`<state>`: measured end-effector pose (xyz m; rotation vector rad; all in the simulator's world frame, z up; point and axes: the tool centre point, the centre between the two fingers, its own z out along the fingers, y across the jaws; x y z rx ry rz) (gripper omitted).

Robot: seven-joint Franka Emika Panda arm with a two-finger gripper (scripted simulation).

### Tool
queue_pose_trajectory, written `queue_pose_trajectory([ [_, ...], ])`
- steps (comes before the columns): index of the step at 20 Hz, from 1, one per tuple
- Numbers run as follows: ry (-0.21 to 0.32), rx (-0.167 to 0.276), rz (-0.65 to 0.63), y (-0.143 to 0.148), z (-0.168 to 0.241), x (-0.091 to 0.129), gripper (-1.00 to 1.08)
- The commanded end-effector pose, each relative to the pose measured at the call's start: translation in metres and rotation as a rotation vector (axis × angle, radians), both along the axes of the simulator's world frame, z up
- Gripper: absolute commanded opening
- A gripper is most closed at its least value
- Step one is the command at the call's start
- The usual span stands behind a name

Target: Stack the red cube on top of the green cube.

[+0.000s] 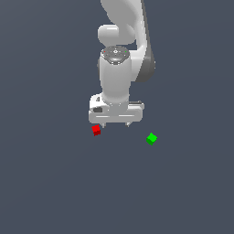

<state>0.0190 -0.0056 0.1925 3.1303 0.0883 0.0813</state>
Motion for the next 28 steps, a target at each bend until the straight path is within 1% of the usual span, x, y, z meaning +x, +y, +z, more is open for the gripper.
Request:
queue_pose_trajectory([
  [1,0.000,0.000,0.000,0.000,0.000,0.000,1.00],
  [7,0.002,0.000,0.015,-0.004,-0.006,-0.005,1.00],
  [13,0.010,0.000,0.061,-0.018,-0.023,-0.019,1.00],
  [18,0.019,0.000,0.121,-0.037,-0.045,-0.036,1.00],
  [24,0.033,0.000,0.211,-0.068,-0.078,-0.059,1.00],
  [28,0.041,0.000,0.260,-0.086,-0.096,-0.071,1.00],
])
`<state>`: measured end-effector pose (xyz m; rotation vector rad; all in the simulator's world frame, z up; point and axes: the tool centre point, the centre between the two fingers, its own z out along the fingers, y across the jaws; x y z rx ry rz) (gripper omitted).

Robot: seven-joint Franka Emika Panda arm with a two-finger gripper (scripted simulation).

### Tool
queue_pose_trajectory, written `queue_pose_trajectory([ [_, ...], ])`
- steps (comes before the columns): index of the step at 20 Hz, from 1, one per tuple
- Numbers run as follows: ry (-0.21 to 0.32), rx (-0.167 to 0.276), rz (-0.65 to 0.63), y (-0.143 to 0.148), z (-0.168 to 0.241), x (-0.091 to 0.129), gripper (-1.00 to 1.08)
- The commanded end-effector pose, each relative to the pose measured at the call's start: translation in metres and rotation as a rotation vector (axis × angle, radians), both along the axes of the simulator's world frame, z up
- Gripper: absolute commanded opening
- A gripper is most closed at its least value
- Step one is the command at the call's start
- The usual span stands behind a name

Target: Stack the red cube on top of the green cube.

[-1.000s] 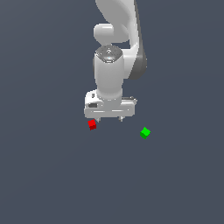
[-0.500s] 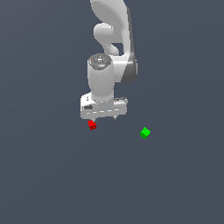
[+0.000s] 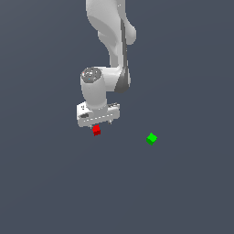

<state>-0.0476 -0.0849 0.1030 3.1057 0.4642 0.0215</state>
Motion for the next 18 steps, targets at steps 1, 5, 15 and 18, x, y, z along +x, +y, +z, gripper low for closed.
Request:
queue_pose_trajectory([
  [1,0.004,0.000,0.031,-0.011,-0.011,-0.007,1.00],
  [5,0.010,0.000,0.065,-0.024,-0.024,-0.013,1.00],
  [15,0.015,-0.001,0.097,-0.037,-0.035,-0.019,1.00],
  [18,0.014,-0.001,0.092,-0.035,-0.034,-0.017,1.00],
])
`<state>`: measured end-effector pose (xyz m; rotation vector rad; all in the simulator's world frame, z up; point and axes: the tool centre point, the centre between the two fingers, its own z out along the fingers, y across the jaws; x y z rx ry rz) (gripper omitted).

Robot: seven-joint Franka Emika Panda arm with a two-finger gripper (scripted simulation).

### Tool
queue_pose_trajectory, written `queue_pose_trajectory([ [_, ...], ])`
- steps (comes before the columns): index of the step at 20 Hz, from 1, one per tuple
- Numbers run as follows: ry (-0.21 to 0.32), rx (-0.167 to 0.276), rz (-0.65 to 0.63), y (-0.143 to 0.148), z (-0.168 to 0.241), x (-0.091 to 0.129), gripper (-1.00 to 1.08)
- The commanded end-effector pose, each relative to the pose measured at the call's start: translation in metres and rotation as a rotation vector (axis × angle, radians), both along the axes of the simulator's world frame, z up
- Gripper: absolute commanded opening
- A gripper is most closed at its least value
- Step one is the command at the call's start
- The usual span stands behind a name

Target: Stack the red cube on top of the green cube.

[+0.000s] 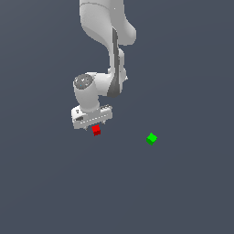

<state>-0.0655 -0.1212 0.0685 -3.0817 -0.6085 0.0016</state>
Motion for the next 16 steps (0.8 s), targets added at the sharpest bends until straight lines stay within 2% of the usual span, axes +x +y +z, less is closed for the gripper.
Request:
queue_pose_trajectory([
  [1,-0.001,0.000,-0.002,0.001,0.001,0.001,1.00],
  [7,-0.001,0.000,-0.001,0.001,-0.004,0.001,1.00],
  [16,-0.001,0.000,-0.002,0.002,-0.042,0.000,1.00],
])
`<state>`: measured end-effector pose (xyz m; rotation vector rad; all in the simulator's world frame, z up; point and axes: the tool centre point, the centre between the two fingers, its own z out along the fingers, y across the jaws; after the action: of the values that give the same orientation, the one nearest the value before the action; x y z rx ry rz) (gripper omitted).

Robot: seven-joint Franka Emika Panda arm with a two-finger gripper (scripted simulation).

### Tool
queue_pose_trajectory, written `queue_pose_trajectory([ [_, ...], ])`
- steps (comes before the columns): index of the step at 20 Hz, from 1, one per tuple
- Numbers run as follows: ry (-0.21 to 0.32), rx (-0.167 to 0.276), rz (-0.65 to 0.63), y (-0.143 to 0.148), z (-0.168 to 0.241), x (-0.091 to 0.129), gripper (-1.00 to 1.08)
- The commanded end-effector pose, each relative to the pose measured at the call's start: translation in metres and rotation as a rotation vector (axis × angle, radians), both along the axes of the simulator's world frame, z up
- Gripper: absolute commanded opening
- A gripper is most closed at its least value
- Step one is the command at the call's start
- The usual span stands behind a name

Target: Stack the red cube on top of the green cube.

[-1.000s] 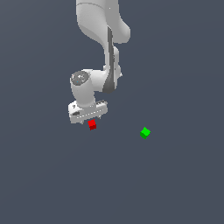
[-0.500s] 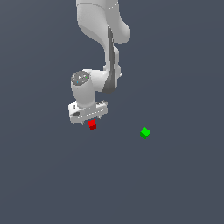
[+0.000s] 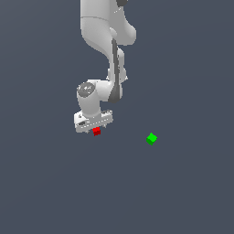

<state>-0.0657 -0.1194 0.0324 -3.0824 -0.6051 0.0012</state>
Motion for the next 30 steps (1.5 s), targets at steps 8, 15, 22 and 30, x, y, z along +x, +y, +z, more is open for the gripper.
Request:
queue_pose_trajectory([
  [8,-0.001,0.000,0.000,0.000,-0.013,0.001,-1.00],
  [15,-0.001,0.000,0.000,0.000,-0.013,0.001,-1.00],
  [22,-0.001,0.000,-0.001,0.000,-0.002,0.001,-1.00],
  [30,-0.001,0.000,-0.001,0.000,0.042,0.000,-1.00],
])
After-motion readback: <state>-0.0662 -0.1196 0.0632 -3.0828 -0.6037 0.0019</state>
